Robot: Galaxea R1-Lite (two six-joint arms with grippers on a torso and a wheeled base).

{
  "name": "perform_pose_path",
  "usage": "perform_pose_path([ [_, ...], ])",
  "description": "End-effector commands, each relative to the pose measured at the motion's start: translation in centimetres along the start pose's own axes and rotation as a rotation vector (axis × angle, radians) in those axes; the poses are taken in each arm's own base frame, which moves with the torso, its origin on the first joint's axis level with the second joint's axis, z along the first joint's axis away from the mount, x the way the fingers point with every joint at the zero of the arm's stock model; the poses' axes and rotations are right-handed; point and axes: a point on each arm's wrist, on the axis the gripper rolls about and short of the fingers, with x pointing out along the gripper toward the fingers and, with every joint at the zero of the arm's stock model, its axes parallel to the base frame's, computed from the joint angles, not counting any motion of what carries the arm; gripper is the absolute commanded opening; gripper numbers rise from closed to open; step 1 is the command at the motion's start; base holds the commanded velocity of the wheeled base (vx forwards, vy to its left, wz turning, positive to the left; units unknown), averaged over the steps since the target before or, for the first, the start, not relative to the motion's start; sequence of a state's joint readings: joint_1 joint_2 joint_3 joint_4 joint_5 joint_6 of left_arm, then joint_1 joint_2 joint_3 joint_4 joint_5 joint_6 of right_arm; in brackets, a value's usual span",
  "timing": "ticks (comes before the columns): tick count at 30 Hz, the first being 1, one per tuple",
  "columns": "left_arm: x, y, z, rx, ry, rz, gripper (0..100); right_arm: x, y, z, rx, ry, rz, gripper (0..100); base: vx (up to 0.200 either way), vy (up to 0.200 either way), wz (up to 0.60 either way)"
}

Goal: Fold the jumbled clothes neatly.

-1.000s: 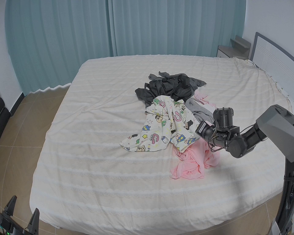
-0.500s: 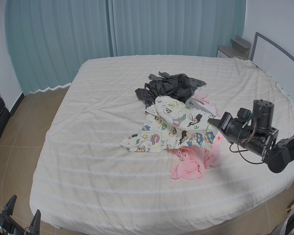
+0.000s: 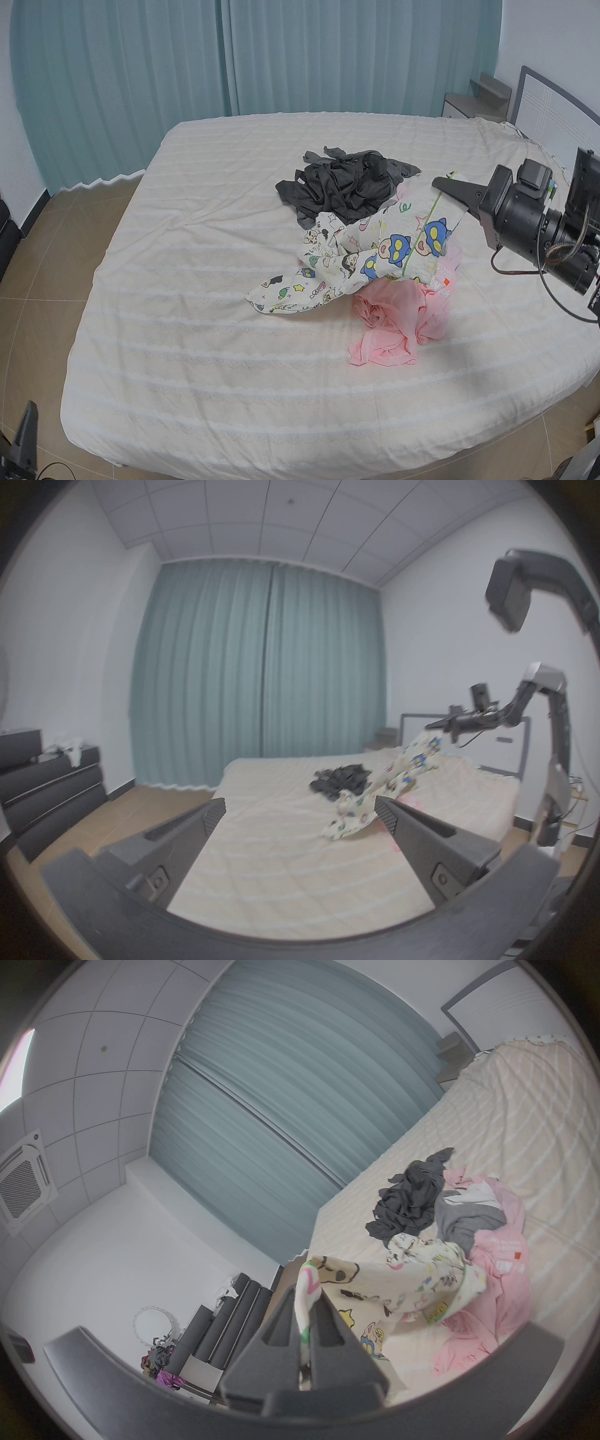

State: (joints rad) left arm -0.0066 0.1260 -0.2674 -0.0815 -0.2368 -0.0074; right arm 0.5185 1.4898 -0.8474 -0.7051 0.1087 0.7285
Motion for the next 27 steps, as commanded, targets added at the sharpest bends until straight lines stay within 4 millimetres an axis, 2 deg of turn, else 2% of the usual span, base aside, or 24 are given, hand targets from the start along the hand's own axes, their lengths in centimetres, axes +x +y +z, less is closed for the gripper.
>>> perform_pose_path([
  [1,6.4,0.6,2.6,-0.085,0.284,-0.446,100,1.1,4.7,1.9,-0.01,-0.003,0.131,0,0.0,0.0,0.0],
  [6,11.2,0.9,-0.2,-0.126,0.528,-0.587,100,1.3,6.6,1.6,-0.032,0.029,0.179,0,0.0,0.0,0.0],
  [7,11.2,0.9,-0.2,-0.126,0.528,-0.587,100,1.3,6.6,1.6,-0.032,0.029,0.179,0,0.0,0.0,0.0],
  [8,12.9,0.5,-2.2,-0.064,0.642,-0.617,100,1.3,7.6,1.4,-0.039,0.049,0.205,0,0.0,0.0,0.0],
  [13,16.1,-1.0,-6.3,-0.033,0.846,-0.763,100,1.6,9.8,1.4,-0.038,0.067,0.265,0,0.0,0.0,0.0],
  [18,20.7,-1.9,-10.6,-0.024,0.875,-0.791,100,2.1,10.7,0.7,-0.033,0.089,0.29,0,0.0,0.0,0.0],
  [20,22.5,-2.4,-12.3,-0.01,0.844,-0.8,100,1.8,11.1,0.5,-0.031,0.097,0.304,0,0.0,0.0,0.0],
  [21,22.6,-2.4,-12.5,-0.011,0.843,-0.801,100,1.8,11.1,0.6,-0.031,0.095,0.305,0,0.0,0.0,0.0],
  [23,25.0,-3.6,-14.7,0.003,0.807,-0.804,100,1.3,11.9,0.5,-0.027,0.099,0.331,0,0.0,0.0,0.0],
  [26,26.7,-5.0,-17.2,0.011,0.812,-0.765,100,0.6,12.6,0.5,-0.022,0.105,0.359,0,0.0,0.0,0.0],
  [27,26.9,-5.1,-17.4,0.01,0.809,-0.758,100,0.5,12.6,0.4,-0.022,0.107,0.362,0,0.0,0.0,0.0],
])
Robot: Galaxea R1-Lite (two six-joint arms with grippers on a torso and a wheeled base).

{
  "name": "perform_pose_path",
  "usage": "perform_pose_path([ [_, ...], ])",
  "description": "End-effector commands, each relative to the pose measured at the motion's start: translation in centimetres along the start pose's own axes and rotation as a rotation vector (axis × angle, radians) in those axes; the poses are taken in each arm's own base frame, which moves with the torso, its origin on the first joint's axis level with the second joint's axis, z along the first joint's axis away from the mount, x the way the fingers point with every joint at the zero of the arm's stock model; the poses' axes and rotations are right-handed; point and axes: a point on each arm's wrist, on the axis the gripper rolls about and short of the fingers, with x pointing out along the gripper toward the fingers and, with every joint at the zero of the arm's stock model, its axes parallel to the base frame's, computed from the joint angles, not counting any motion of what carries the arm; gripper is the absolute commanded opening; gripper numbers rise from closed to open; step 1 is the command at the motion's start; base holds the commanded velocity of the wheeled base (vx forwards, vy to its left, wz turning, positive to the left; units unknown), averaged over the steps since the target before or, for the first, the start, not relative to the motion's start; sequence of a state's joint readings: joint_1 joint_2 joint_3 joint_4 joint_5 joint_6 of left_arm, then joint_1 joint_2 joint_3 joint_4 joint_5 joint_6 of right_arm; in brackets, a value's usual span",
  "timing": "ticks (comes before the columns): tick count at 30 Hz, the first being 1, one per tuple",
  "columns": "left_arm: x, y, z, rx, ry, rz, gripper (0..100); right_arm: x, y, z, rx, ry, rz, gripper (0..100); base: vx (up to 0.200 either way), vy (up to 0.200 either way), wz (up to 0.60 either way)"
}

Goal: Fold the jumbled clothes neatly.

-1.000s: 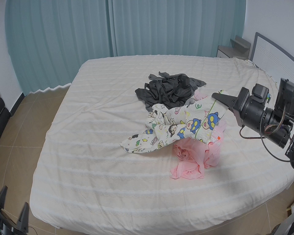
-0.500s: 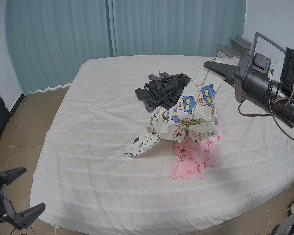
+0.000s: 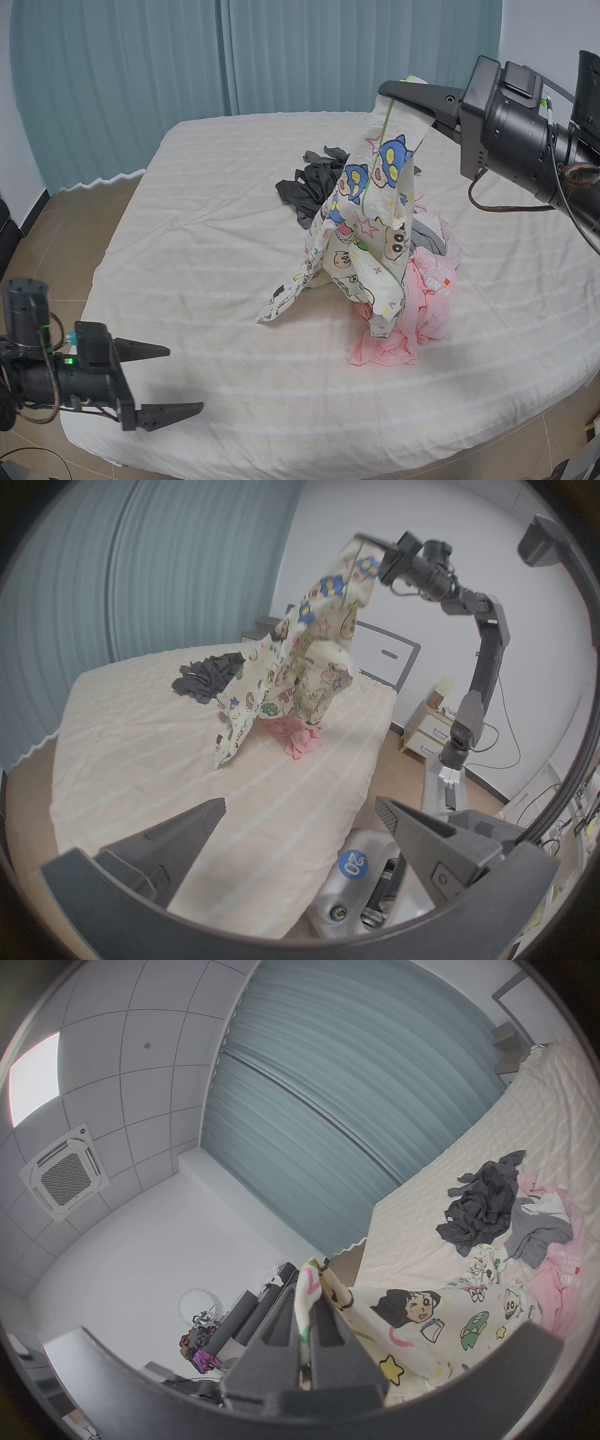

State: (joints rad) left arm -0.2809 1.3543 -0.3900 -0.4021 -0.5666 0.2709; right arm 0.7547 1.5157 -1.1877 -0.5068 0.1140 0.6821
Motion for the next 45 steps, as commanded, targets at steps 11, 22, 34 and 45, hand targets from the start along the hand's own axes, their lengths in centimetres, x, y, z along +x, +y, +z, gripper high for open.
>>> perform_pose_path([
  [11,21.2,4.9,-4.1,-0.009,-0.003,0.133,100,-1.6,4.5,-0.9,0.018,0.056,0.141,0,0.0,0.0,0.0],
  [22,23.0,3.8,-3.9,-0.029,-0.026,0.1,100,-1.7,4.6,-0.6,0.017,0.047,0.147,0,0.0,0.0,0.0],
  [34,26.0,4.1,-4.0,-0.075,-0.142,0.161,100,-2.1,4.6,-0.5,0.017,0.043,0.148,0,0.0,0.0,0.0],
  [45,27.0,3.1,-3.5,-0.209,-0.182,0.127,0,-2.6,4.3,-0.2,0.016,0.032,0.135,0,0.0,0.0,0.0],
])
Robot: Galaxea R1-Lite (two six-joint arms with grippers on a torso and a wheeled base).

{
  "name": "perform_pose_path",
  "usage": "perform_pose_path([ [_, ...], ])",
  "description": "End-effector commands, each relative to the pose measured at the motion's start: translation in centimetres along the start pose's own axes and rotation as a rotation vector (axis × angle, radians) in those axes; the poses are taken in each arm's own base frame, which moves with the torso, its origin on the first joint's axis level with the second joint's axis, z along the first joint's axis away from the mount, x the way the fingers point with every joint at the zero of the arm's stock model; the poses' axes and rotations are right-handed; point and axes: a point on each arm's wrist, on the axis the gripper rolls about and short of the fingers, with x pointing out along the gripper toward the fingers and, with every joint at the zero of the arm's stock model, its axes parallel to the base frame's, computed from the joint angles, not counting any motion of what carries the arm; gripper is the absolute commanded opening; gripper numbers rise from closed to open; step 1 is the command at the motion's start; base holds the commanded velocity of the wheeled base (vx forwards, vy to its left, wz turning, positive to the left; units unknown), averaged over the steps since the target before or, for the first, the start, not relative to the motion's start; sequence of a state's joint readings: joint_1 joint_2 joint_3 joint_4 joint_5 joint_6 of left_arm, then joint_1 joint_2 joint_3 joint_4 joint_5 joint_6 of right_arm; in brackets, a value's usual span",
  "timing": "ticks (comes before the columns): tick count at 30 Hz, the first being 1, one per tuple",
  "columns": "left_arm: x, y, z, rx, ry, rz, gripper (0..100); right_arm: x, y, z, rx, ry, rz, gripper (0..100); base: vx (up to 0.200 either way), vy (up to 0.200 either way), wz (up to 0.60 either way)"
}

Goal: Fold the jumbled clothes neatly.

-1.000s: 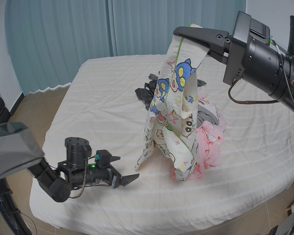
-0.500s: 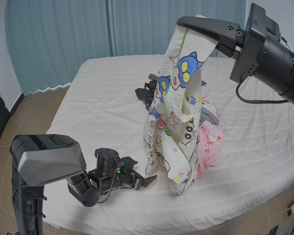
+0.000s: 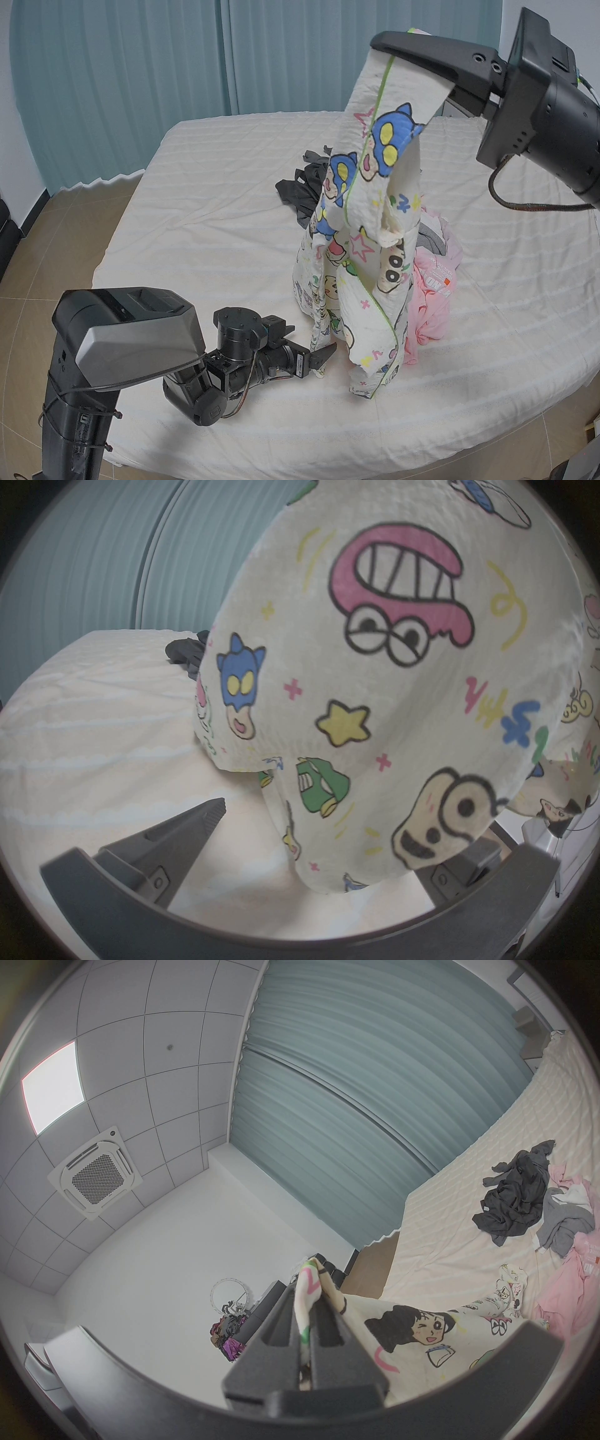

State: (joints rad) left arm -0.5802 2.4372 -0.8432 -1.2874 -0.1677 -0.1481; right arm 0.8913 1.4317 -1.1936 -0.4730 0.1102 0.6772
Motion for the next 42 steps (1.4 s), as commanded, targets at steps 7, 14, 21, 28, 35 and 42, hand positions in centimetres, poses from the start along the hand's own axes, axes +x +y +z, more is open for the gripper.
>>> perform_pose_path([
  [7,-0.9,-0.8,-0.6,-0.038,0.008,-0.013,0,-1.5,-1.8,1.1,-0.017,-0.04,-0.078,0,0.0,0.0,0.0],
  [14,-3.2,-1.1,1.0,-0.041,-0.129,0.067,0,-4.0,-4.6,1.7,-0.038,-0.089,-0.216,0,0.0,0.0,0.0],
  [21,-7.7,-1.5,4.8,-0.034,-0.27,0.174,0,-6.7,-8.5,2.0,-0.049,-0.131,-0.398,0,0.0,0.0,0.0],
  [28,-11.9,-1.8,10.5,-0.054,-0.492,0.288,0,-8.1,-9.7,2.8,-0.064,-0.182,-0.478,0,0.0,0.0,0.0],
  [35,-16.0,-1.9,15.1,-0.033,-0.685,0.325,0,-9.3,-8.9,3.4,-0.091,-0.224,-0.481,0,0.0,0.0,0.0],
  [42,-21.8,-2.5,21.5,0.011,-0.843,0.363,0,-9.9,-7.7,4.6,-0.197,-0.273,-0.464,0,0.0,0.0,0.0],
])
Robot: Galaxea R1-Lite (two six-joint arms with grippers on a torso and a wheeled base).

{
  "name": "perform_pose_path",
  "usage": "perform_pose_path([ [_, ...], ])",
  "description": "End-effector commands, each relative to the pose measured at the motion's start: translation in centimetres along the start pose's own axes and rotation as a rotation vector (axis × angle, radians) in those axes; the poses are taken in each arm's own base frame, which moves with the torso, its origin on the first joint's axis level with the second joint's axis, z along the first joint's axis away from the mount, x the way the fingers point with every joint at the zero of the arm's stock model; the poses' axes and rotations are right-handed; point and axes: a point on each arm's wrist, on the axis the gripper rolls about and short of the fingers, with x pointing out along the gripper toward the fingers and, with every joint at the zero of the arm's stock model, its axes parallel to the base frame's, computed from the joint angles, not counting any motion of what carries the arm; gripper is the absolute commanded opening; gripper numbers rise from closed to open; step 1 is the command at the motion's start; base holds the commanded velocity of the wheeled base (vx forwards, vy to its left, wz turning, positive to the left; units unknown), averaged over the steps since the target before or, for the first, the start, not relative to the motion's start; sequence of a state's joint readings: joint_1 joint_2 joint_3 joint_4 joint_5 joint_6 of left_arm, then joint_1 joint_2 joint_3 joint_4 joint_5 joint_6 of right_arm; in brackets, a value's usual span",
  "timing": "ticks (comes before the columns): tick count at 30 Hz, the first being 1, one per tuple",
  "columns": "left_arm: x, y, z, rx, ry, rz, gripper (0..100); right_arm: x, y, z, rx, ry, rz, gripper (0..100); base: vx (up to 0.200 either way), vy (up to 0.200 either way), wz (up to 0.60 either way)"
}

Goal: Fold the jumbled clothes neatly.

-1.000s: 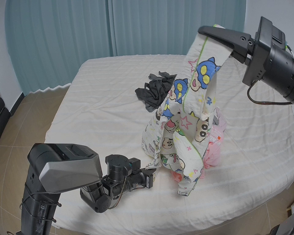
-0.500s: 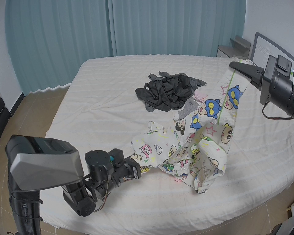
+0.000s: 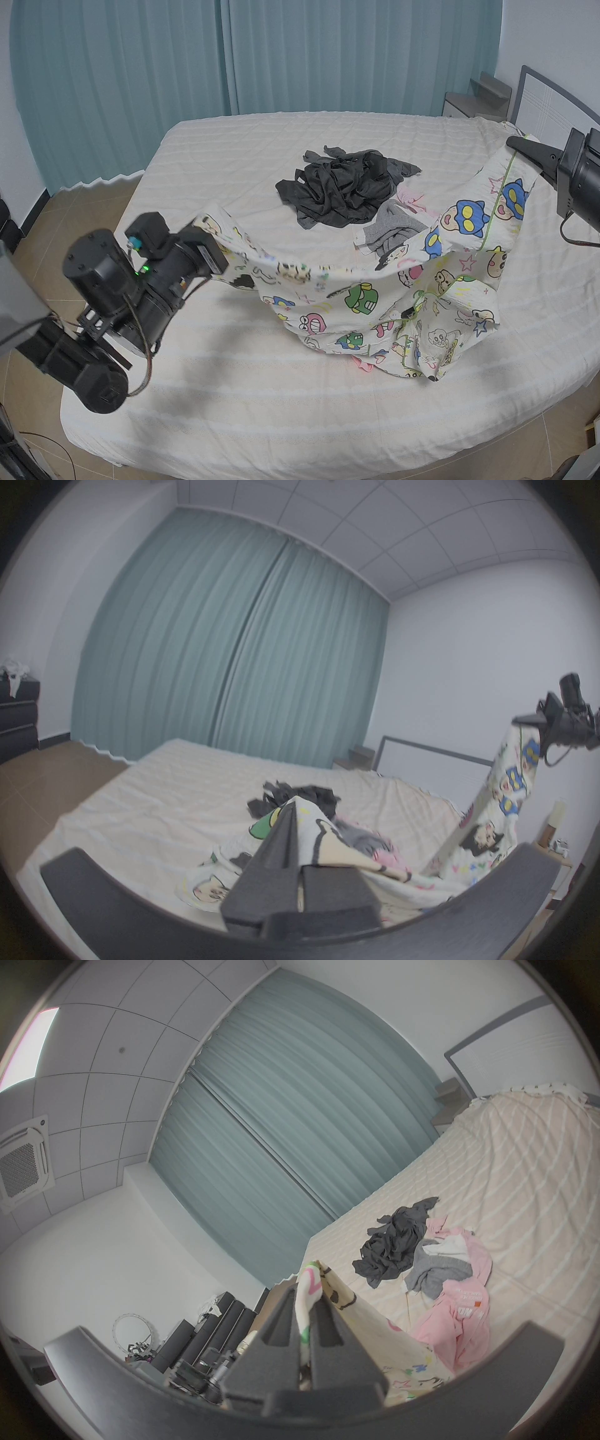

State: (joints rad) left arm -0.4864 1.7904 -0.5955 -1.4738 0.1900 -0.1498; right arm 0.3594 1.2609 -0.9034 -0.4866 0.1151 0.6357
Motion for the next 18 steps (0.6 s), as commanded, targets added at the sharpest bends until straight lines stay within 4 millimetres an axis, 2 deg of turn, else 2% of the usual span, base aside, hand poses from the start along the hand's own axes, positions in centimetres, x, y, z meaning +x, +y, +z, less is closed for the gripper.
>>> perform_pose_path([
  [1,-1.3,0.1,8.0,-0.01,-0.194,0.013,0,-1.0,0.6,1.2,-0.057,-0.062,0.019,0,0.0,0.0,0.0],
  [2,-2.0,-0.2,10.7,-0.016,-0.212,0.013,0,-1.2,0.9,1.6,-0.104,-0.09,0.038,0,0.0,0.0,0.0],
  [3,-2.0,-0.2,10.7,-0.016,-0.212,0.013,0,-1.2,0.9,1.6,-0.104,-0.09,0.038,0,0.0,0.0,0.0],
  [5,-2.8,-0.5,13.5,-0.016,-0.247,0.012,0,-1.6,1.7,2.5,-0.135,-0.149,0.075,0,0.0,0.0,0.0],
  [7,-3.0,-0.7,15.2,-0.021,-0.287,0.015,0,-1.9,2.3,3.2,-0.139,-0.177,0.096,0,0.0,0.0,0.0],
  [8,-3.0,-0.7,15.2,-0.021,-0.287,0.015,0,-1.9,2.3,3.2,-0.139,-0.177,0.096,0,0.0,0.0,0.0],
  [9,-3.4,-0.9,17.0,-0.031,-0.324,0.033,0,-2.2,2.8,3.8,-0.142,-0.199,0.119,0,0.0,0.0,0.0],
  [12,-4.2,-1.0,18.7,-0.033,-0.335,0.042,0,-2.3,3.4,4.2,-0.144,-0.211,0.143,0,0.0,0.0,0.0],
  [18,-6.0,-1.0,20.0,-0.02,-0.335,0.044,0,-2.6,5.1,5.2,-0.138,-0.242,0.213,0,0.0,0.0,0.0],
])
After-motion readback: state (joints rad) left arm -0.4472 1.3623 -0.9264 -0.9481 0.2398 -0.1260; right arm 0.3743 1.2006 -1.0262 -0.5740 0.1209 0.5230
